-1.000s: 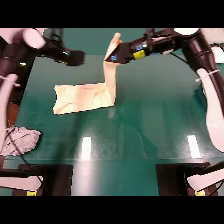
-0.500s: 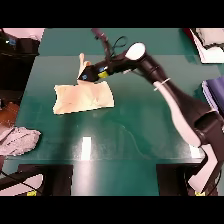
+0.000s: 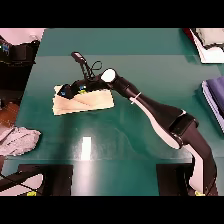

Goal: Fold the shirts.

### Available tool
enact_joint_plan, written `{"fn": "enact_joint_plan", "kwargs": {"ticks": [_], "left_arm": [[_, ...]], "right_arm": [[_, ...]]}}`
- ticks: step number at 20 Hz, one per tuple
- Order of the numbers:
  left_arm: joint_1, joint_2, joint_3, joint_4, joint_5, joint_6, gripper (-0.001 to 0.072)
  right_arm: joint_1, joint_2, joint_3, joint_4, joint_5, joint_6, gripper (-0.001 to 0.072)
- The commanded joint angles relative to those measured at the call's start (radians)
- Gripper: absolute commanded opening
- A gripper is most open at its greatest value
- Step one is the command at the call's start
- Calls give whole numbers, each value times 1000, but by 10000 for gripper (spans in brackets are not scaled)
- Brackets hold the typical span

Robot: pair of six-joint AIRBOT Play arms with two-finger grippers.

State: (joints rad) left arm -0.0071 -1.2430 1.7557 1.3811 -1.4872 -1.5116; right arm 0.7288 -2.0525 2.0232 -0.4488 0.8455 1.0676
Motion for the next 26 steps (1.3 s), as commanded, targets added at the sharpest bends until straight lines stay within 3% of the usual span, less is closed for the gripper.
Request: {"fn": "enact_joint_plan", "kwargs": {"ticks": [1,4,7,9,12,16,26], "left_arm": [[1,1,0,-3,-47,1,24],[1,1,-2,-4,-47,1,24],[1,0,-37,-4,0,1,34],[3,0,-107,2,65,0,552],[74,-35,-249,-27,127,-8,545],[195,-162,-365,-269,148,53,547],[194,-367,-367,-317,179,53,546]], "right_arm": [[-80,77,-88,-66,144,-25,633],[-238,175,-233,-225,317,37,604],[-386,254,-397,-253,342,51,580],[-460,284,-476,-250,352,57,580],[-500,310,-550,-250,354,59,580],[-492,317,-581,-251,397,59,580],[-451,318,-581,-251,396,59,580]]}}
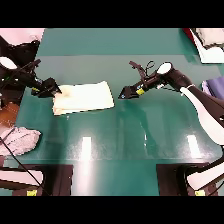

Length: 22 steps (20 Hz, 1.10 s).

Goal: Fold the shirts.

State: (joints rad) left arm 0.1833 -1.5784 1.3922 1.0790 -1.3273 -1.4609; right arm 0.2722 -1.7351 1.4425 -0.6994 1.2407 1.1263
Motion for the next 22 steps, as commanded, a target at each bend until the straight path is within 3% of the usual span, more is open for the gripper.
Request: {"fn": "enact_joint_plan", "kwargs": {"ticks": [1,2,3,5,6,10,14,15,16,17,22], "left_arm": [[3,-35,-3,-16,24,2,546],[3,-36,-3,-16,23,2,545],[3,-36,-3,-17,20,2,498],[3,-36,-3,-17,-1,5,127],[3,-36,-3,-18,-11,24,27],[0,8,4,3,-232,138,21],[-76,152,-20,207,-393,171,27],[-92,169,-20,222,-415,169,216],[-99,183,-20,223,-409,165,600],[-98,193,-19,220,-375,138,672],[-98,204,-6,106,-272,99,659]], "right_arm": [[6,1,-1,0,1,0,580],[6,1,-1,0,1,0,580],[6,1,-1,0,1,0,580],[6,1,-1,0,1,0,580],[6,1,0,0,1,0,580],[-14,11,0,-1,-5,4,580],[-53,23,0,0,-10,27,580],[-58,23,0,0,-11,29,580],[-58,23,0,0,-16,29,580],[-58,23,0,0,-22,29,580],[-58,22,0,0,-134,48,580]]}}
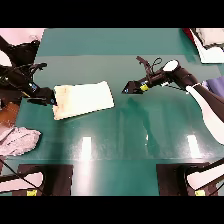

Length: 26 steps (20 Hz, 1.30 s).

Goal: Fold the shirts.

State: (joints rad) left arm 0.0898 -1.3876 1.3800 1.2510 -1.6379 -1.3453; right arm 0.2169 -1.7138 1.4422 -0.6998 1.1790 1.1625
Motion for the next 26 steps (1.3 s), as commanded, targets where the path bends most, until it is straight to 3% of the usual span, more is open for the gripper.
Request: {"fn": "enact_joint_plan", "kwargs": {"ticks": [1,2,3,4,5,9,12,17,20,21,23,24,26], "left_arm": [[-5,13,6,-114,45,-16,659],[-5,13,6,-164,57,-16,658],[-5,13,6,-203,71,-16,514],[-5,13,6,-236,80,-3,188],[-5,13,6,-261,83,21,32],[-5,13,6,-290,102,20,24],[-5,13,6,-290,115,18,24],[-5,13,6,-290,115,18,24],[-5,13,6,-290,114,17,24],[-5,13,6,-290,114,17,24],[-5,13,6,-290,108,17,24],[-5,13,6,-290,108,16,24],[-5,13,6,-290,105,16,24]], "right_arm": [[-3,-5,6,0,-90,17,580],[-3,-27,34,0,-79,26,580],[-3,-60,76,0,-48,36,580],[0,-101,130,0,-11,46,580],[5,-144,183,0,20,64,580],[31,-303,348,6,132,111,581],[72,-405,424,109,173,113,581],[182,-494,502,190,81,114,581],[243,-492,514,204,-49,112,576],[257,-490,514,209,-82,111,513],[272,-489,531,209,-111,65,74],[272,-488,546,209,-110,46,12],[250,-483,595,196,-75,40,12]]}}
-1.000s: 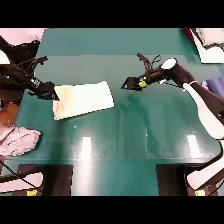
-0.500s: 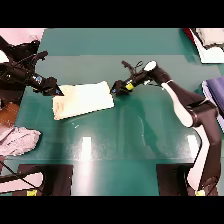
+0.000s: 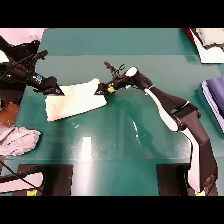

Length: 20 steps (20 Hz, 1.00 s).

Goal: Fold the shirts.

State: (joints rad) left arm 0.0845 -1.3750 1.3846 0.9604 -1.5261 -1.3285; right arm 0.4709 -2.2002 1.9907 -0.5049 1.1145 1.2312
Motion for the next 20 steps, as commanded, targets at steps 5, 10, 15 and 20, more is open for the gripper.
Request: {"fn": "enact_joint_plan", "kwargs": {"ticks": [5,10,15,20], "left_arm": [[0,1,1,1,-31,0,24],[0,1,1,-11,-28,-11,24],[0,1,1,-57,0,-34,24],[0,1,1,-87,-1,-48,24]], "right_arm": [[-222,185,23,-135,78,-16,10],[-546,396,-48,-296,125,-15,11],[-868,496,-54,-370,114,-16,10],[-1102,497,-54,-369,36,-17,10]]}}
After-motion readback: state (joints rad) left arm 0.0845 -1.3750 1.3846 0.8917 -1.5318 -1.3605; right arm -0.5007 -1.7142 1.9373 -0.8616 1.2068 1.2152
